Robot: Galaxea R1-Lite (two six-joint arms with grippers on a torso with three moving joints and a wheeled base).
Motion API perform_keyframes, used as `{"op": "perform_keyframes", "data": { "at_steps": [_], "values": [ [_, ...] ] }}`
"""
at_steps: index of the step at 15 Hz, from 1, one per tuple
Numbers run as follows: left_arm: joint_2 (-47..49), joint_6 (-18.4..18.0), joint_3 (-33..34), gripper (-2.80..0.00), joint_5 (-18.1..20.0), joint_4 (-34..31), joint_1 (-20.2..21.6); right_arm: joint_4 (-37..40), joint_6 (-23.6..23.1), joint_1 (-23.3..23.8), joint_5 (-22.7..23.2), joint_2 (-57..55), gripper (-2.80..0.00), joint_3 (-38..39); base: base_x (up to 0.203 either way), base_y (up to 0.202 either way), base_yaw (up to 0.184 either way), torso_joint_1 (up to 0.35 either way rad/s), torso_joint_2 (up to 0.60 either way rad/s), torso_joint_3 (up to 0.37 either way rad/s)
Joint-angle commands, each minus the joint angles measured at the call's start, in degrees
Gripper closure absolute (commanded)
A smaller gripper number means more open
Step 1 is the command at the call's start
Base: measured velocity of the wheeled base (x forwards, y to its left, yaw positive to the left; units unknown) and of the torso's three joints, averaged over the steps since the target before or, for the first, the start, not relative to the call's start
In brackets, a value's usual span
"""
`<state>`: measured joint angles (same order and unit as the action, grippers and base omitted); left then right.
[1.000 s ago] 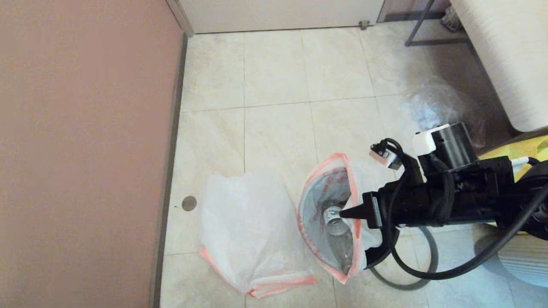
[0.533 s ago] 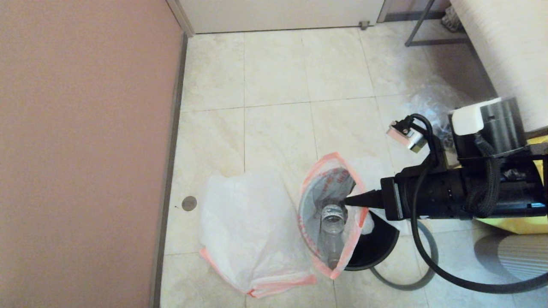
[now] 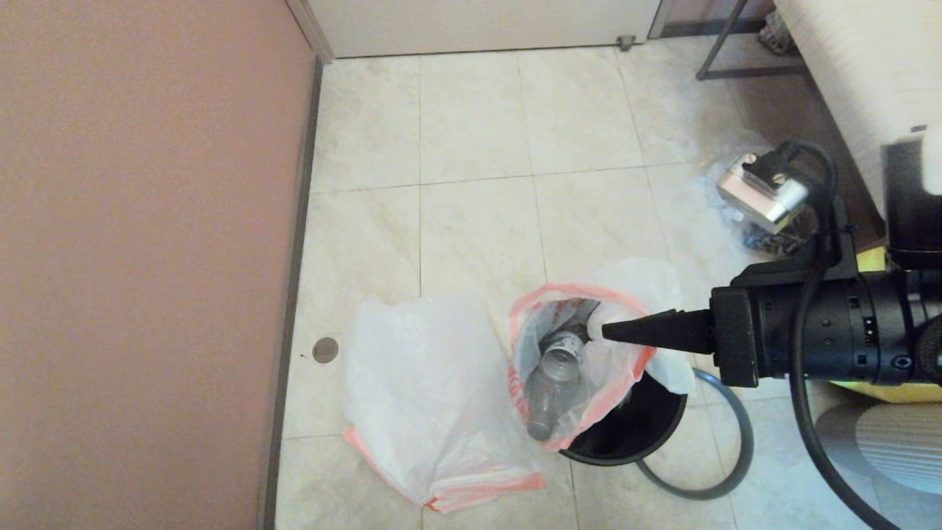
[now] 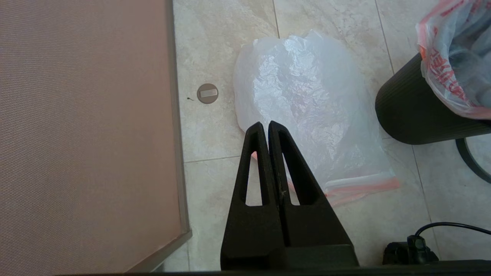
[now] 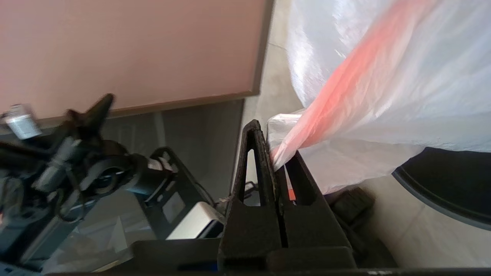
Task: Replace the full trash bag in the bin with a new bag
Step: Place the trash bag on the floor
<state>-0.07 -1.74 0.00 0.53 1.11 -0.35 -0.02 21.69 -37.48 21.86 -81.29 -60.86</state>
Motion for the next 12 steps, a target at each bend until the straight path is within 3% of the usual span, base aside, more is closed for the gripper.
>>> {"op": "perform_keyframes", "data": {
  "at_steps": [1,12],
  "values": [
    [0.1,0.0,0.4,0.0,0.0,0.0,0.0,-0.1,0.2,-0.7,0.1,2.6,0.0,0.0,0.0,0.0,0.0,0.0,0.0,0.0],
    [0.1,0.0,0.4,0.0,0.0,0.0,0.0,-0.1,1.3,-4.1,0.1,12.4,0.0,-4.0,0.0,0.0,0.0,0.0,0.0,0.0]
  ]
}}
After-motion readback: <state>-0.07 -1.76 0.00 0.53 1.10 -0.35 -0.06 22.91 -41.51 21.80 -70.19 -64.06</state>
